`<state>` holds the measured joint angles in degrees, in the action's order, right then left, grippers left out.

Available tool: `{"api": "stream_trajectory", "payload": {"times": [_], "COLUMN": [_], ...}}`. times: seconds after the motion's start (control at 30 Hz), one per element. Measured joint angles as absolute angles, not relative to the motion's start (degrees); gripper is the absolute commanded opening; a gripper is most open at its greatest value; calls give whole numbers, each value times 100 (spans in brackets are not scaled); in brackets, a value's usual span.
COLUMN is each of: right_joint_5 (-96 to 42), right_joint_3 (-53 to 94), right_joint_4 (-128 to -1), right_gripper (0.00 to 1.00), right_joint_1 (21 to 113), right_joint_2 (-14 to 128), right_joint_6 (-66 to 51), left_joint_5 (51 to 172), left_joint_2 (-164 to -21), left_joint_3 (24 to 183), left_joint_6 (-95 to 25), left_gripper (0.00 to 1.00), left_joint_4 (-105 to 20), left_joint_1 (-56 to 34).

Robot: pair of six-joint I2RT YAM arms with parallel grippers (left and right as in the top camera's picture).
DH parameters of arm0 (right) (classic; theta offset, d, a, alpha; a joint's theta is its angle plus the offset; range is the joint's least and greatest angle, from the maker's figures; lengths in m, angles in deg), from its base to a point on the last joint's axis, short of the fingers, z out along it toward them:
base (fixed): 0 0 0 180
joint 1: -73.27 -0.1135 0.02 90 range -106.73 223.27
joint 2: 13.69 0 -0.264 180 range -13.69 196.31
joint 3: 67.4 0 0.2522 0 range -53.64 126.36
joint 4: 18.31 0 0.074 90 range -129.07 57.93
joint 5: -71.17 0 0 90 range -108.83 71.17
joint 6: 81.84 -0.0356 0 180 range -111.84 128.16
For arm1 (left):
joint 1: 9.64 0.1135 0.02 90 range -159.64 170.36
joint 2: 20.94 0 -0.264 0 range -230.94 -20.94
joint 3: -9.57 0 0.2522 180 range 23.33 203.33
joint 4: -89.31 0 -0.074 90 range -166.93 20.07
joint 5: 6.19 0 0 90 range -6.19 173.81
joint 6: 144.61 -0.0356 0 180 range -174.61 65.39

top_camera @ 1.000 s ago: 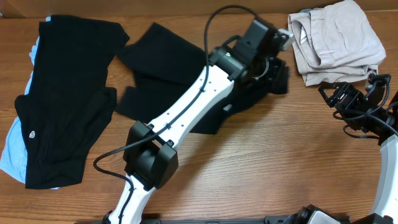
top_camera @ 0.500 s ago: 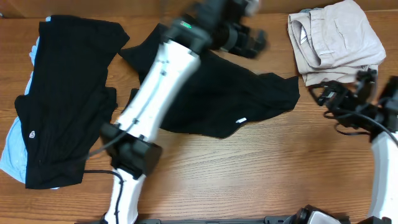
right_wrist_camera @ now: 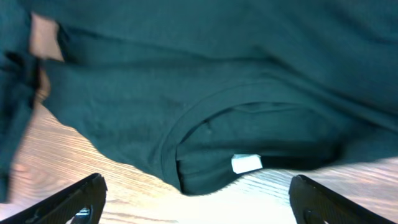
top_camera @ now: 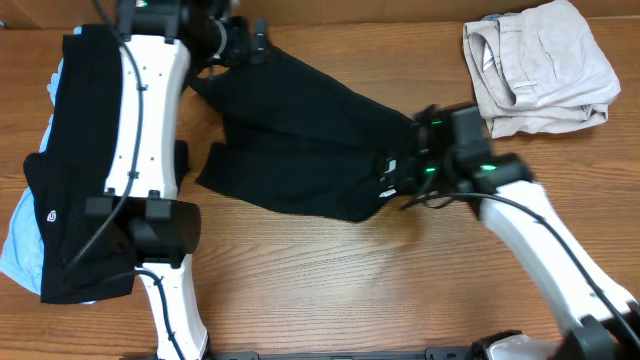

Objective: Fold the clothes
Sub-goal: 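Grasp the black shirt's right edge with the right gripper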

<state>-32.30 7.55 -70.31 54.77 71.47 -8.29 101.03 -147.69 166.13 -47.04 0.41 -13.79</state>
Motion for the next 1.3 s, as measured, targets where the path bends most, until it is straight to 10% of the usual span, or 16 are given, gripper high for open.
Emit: {"api": "stream_trajectory", "payload": {"times": [0.73,0.93,1.17,1.3], "right_joint_5": [-2515,-2454,-2437,-2439], "right_joint_3": [755,672,602,602], "right_joint_4": [-6828,-6837,-7034,-7060], "right_gripper": [75,45,44,27], "right_joint_1": [3938,3938,3938,3938], "right_joint_2": [8962,8962,8962,8962], "right_joint_6": [71,148,113,141], "left_joint_5": [9742,9711,9574,9552], "left_joint_2": [-14772,-14769,-14769,-14769], "left_joint_3": [16609,16609,16609,16607], "left_joint_6": [-5036,-5036,-5036,-5036], "left_gripper": [100,100,100,100], "left_joint_4": [122,113,113,111], "left_joint_1": [-1206,-1212,-1217,-1217]}}
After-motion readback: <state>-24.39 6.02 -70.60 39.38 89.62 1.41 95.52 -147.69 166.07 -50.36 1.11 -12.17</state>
